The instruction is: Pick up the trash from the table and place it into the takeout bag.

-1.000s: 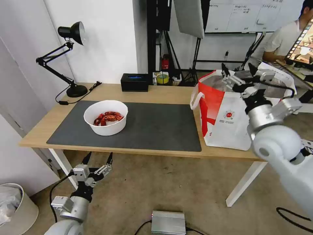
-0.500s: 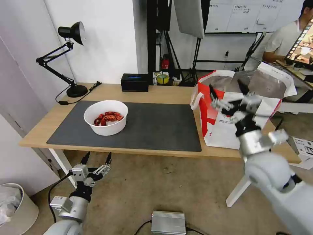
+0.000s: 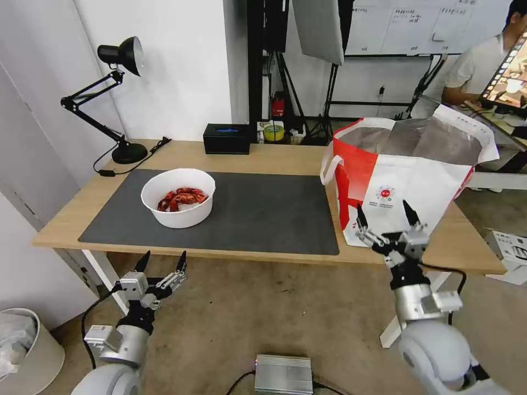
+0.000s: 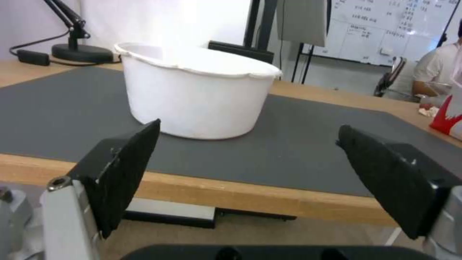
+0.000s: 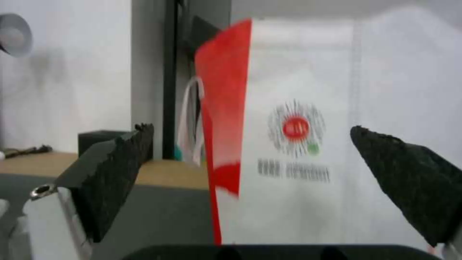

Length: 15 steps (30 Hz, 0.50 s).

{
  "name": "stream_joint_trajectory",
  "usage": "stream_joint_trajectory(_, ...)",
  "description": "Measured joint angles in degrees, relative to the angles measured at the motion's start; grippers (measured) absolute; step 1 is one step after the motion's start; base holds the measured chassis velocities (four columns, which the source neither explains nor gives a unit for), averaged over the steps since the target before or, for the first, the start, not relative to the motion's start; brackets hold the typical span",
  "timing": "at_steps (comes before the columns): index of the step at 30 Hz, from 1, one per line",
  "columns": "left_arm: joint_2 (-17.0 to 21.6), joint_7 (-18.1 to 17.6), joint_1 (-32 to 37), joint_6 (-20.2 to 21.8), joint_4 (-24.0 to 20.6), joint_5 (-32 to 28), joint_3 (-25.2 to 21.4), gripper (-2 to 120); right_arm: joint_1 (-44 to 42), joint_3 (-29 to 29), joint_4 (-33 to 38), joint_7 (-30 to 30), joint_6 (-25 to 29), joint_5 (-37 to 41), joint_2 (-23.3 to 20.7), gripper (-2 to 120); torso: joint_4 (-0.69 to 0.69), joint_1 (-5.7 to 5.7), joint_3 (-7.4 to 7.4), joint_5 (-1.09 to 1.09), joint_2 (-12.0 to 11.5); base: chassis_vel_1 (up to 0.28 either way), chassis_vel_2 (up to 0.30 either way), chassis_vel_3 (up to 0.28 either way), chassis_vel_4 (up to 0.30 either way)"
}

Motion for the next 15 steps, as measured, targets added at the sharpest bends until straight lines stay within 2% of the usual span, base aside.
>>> stream_joint_trajectory(6, 0.2, 0.0, -0.1, 0.1, 0.0, -0.1, 0.5, 100, -3.8, 0.3, -1.1, 0.1, -0.1, -3.4, 4.3, 100, 0.0, 0.0, 0.0, 0.01, 0.0, 0.0, 0.0, 0.0, 0.0)
stream_joint_trajectory(15, 0.5, 0.1, -0.4, 0.1, -0.1, -0.2, 0.9, 100, -7.0, -1.6, 0.9, -0.3, -3.7, -4.6, 6.3, 100, 0.0, 0.0, 0.0, 0.01, 0.0, 0.0, 0.0, 0.0, 0.0)
